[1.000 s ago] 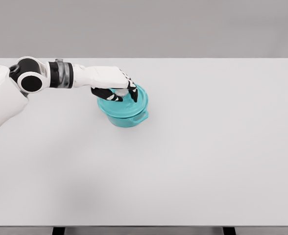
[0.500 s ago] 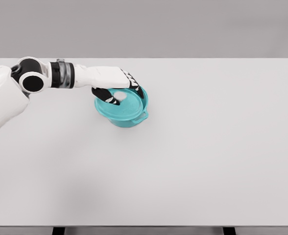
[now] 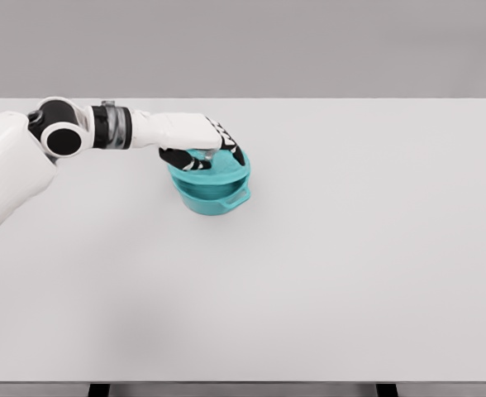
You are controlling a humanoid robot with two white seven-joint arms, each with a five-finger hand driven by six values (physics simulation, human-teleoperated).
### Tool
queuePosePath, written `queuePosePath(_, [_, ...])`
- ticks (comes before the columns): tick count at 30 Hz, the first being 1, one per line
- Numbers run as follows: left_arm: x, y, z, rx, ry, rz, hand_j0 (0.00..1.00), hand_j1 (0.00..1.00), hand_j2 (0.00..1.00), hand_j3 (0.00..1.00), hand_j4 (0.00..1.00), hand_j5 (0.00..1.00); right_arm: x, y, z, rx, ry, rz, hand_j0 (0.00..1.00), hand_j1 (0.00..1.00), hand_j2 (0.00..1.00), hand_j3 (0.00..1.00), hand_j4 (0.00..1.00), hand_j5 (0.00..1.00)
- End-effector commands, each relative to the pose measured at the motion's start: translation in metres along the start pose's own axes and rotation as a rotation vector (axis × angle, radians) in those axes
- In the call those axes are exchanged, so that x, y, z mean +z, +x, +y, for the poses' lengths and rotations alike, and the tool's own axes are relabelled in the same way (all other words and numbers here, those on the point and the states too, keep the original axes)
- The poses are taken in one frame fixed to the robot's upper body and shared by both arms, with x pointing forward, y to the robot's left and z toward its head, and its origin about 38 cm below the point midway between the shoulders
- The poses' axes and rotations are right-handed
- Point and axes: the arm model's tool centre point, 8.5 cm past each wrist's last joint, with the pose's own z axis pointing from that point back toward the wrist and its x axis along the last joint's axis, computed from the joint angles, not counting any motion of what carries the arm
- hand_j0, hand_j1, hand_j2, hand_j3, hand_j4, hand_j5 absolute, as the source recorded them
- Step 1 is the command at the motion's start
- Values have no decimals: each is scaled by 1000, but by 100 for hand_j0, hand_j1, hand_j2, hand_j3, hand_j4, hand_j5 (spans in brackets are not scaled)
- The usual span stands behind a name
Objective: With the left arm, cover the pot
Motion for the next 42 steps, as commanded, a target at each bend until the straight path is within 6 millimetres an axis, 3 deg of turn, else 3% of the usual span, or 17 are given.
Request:
queuePosePath(1, [1, -1, 1, -3, 4, 8, 74, 74, 74, 74, 74, 74, 0, 0, 0, 0, 0, 0, 100, 100, 100, 100, 100, 100])
queuePosePath(7, [0, -1, 0, 0, 4, 6, 78, 78, 78, 78, 78, 78, 0, 0, 0, 0, 0, 0, 100, 100, 100, 100, 100, 100])
queuePosePath(10, [0, -1, -1, 7, 6, 3, 99, 99, 99, 99, 99, 99, 0, 0, 0, 0, 0, 0, 100, 100, 100, 100, 100, 100])
queuePosePath(11, [0, 0, 0, 10, 11, 0, 100, 100, 100, 100, 100, 100, 0, 0, 0, 0, 0, 0, 100, 100, 100, 100, 100, 100])
queuePosePath(36, [6, -1, 8, 87, 85, -35, 100, 100, 100, 100, 100, 100, 0, 0, 0, 0, 0, 0, 100, 100, 100, 100, 100, 100])
queuePosePath(39, [19, -5, 11, 107, 111, -31, 100, 100, 100, 100, 100, 100, 0, 0, 0, 0, 0, 0, 100, 100, 100, 100, 100, 100])
queuePosePath(42, [55, -20, 15, 144, 153, 5, 100, 100, 100, 100, 100, 100, 0, 0, 0, 0, 0, 0, 100, 100, 100, 100, 100, 100])
